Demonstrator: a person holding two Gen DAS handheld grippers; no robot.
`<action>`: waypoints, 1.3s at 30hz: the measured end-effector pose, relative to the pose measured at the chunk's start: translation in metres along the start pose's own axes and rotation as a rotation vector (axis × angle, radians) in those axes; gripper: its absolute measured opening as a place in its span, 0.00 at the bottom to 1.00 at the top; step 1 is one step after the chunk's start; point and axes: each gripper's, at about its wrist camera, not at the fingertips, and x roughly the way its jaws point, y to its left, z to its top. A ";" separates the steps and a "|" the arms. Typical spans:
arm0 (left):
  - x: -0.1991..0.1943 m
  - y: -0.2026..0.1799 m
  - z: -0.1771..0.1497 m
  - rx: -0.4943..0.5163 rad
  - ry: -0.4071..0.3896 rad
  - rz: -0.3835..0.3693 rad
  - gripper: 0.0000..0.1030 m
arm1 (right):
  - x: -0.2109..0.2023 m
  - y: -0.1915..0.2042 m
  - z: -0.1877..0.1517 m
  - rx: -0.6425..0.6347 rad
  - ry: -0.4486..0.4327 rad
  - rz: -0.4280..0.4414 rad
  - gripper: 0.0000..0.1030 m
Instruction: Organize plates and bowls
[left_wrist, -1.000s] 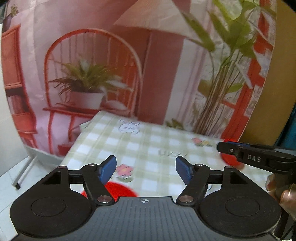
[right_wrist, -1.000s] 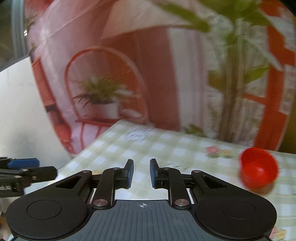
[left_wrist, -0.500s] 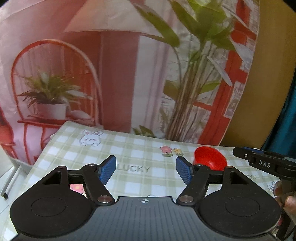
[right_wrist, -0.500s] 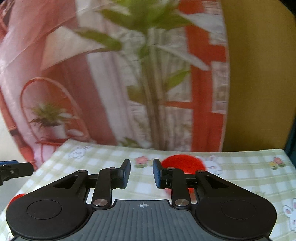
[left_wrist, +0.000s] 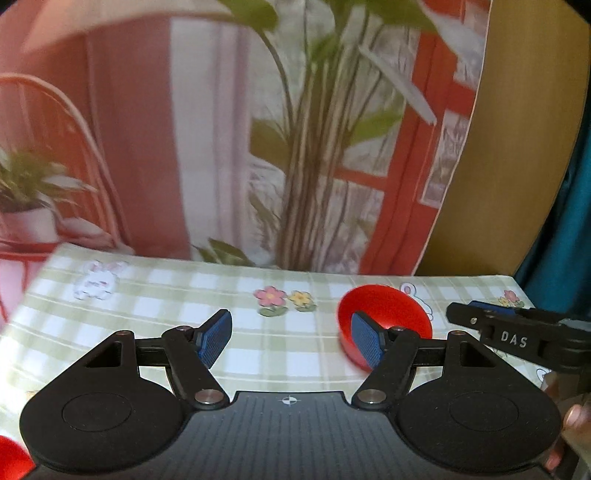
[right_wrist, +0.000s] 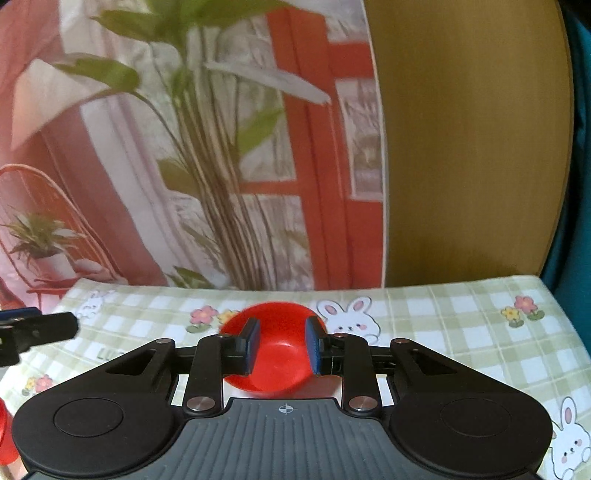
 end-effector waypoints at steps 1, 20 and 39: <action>0.010 -0.003 0.000 -0.006 0.016 -0.005 0.71 | 0.006 -0.004 -0.001 0.005 0.009 -0.001 0.24; 0.118 -0.019 -0.009 -0.023 0.156 0.000 0.69 | 0.088 -0.029 -0.013 0.054 0.157 -0.013 0.23; 0.131 -0.027 -0.013 -0.004 0.209 -0.059 0.14 | 0.096 -0.021 -0.015 0.042 0.175 -0.015 0.09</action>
